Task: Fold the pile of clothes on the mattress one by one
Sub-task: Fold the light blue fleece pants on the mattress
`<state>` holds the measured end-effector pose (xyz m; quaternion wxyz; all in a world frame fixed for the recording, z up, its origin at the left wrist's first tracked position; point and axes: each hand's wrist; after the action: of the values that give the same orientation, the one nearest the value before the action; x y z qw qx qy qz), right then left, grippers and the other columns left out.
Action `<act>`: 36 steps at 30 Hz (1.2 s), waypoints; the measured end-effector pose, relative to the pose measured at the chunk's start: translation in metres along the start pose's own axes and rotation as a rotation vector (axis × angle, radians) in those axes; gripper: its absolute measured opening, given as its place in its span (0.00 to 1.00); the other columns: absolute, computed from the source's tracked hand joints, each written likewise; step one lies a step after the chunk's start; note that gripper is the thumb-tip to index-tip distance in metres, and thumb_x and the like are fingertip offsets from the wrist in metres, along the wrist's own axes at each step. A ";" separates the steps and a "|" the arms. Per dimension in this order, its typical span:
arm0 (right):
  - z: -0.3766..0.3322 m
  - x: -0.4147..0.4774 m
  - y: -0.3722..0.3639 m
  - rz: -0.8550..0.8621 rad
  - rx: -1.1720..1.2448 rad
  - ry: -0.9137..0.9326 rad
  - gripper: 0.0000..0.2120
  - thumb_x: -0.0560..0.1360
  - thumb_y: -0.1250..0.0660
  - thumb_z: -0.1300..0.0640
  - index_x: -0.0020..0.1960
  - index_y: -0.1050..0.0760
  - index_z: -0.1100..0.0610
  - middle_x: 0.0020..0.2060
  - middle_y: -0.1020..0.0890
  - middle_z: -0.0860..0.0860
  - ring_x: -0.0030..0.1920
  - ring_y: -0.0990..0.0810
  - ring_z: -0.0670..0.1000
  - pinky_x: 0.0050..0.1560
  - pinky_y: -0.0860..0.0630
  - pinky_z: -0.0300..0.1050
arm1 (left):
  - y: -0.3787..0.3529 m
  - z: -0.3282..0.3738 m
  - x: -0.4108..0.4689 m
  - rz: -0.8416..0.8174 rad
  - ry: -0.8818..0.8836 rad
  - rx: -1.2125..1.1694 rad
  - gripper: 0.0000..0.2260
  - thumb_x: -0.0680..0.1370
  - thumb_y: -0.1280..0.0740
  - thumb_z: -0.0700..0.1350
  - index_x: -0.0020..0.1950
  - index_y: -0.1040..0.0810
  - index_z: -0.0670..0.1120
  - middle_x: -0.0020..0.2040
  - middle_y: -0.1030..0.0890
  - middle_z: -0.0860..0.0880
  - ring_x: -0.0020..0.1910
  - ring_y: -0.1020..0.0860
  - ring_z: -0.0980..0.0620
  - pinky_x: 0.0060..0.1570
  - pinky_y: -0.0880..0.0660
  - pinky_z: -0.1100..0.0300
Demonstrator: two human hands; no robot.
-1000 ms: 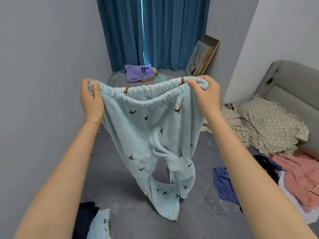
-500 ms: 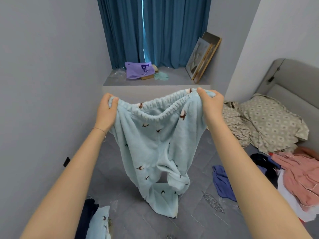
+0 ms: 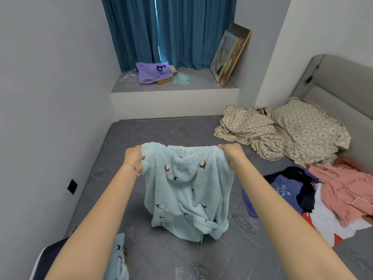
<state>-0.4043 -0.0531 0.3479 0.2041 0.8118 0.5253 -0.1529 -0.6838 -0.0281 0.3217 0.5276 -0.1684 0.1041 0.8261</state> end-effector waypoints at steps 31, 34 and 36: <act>0.039 0.005 -0.006 -0.228 -0.888 0.854 0.02 0.74 0.32 0.57 0.45 0.23 0.50 0.48 0.24 0.48 0.50 0.24 0.50 0.49 0.28 0.47 | 0.012 0.057 -0.007 -0.091 -0.546 0.067 0.10 0.82 0.41 0.41 0.42 0.27 0.50 0.42 0.23 0.52 0.41 0.25 0.58 0.42 0.27 0.66; 0.044 0.010 -0.007 -0.264 -0.933 0.821 0.08 0.73 0.29 0.54 0.52 0.22 0.50 0.51 0.25 0.48 0.50 0.25 0.49 0.50 0.27 0.48 | 0.011 0.057 -0.009 -0.129 -0.527 0.076 0.09 0.82 0.41 0.41 0.43 0.27 0.49 0.42 0.23 0.51 0.40 0.24 0.58 0.41 0.26 0.67; 0.047 0.011 -0.008 -0.268 -0.943 0.807 0.06 0.72 0.29 0.54 0.49 0.21 0.50 0.50 0.26 0.47 0.49 0.25 0.49 0.48 0.28 0.46 | 0.010 0.057 -0.009 -0.140 -0.515 0.099 0.09 0.82 0.41 0.41 0.43 0.26 0.49 0.42 0.23 0.51 0.40 0.24 0.58 0.41 0.26 0.66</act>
<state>-0.4090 -0.0647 0.3002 0.3048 0.5555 0.6688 0.3888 -0.6989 -0.0203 0.3774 0.6004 0.0667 -0.0052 0.7969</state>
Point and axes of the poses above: each hand's wrist, its own x-axis towards the middle knuckle, its own y-axis out of the back of the hand, z = x × y
